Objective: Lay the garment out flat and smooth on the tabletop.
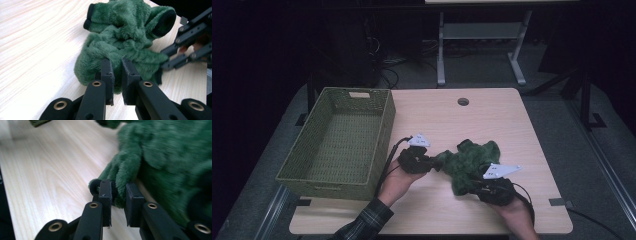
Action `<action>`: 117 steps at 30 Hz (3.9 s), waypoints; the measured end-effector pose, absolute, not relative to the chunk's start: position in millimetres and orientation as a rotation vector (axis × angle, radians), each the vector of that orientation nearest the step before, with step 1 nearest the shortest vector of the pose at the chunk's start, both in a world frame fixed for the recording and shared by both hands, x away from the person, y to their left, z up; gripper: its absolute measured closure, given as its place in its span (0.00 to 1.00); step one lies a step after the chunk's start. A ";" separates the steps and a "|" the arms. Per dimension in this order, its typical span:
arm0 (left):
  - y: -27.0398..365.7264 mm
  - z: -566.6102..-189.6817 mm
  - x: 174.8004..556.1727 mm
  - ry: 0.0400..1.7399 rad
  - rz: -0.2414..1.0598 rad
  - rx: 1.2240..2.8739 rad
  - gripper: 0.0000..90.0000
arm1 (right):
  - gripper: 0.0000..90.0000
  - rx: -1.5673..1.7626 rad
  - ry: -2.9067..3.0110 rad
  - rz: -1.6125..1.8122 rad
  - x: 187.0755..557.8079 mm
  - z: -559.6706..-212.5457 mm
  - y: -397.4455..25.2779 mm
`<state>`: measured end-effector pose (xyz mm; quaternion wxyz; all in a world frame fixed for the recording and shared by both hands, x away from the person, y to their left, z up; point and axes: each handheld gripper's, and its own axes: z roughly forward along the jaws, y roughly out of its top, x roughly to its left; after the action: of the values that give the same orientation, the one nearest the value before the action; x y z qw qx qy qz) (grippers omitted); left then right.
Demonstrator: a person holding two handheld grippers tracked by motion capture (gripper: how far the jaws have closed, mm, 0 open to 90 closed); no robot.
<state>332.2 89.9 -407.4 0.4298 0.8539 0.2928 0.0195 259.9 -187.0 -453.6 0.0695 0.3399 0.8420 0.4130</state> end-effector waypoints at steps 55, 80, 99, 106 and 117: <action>67.7 -453.4 319.3 0.744 -0.037 2.318 1.00 | 1.00 1.100 2.569 1.020 295.6 -461.1 -250.4; 109.0 -450.3 287.8 0.743 -0.119 2.353 0.90 | 0.95 1.039 2.680 1.084 254.8 -463.1 -240.6; 89.5 -426.5 369.6 0.812 0.024 2.227 0.53 | 0.68 1.051 2.484 1.158 290.3 -424.6 -234.5; 82.6 -431.7 386.6 0.802 0.010 2.210 0.51 | 0.67 1.039 2.465 1.183 296.8 -416.1 -228.7; 66.6 -448.6 393.5 0.756 -0.080 2.228 0.62 | 0.72 1.023 2.502 1.153 311.1 -421.2 -212.4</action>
<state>393.5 66.6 -448.6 0.3834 0.8741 0.2967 -0.0316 311.1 -212.4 -421.2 0.1011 0.3464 0.8471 0.3902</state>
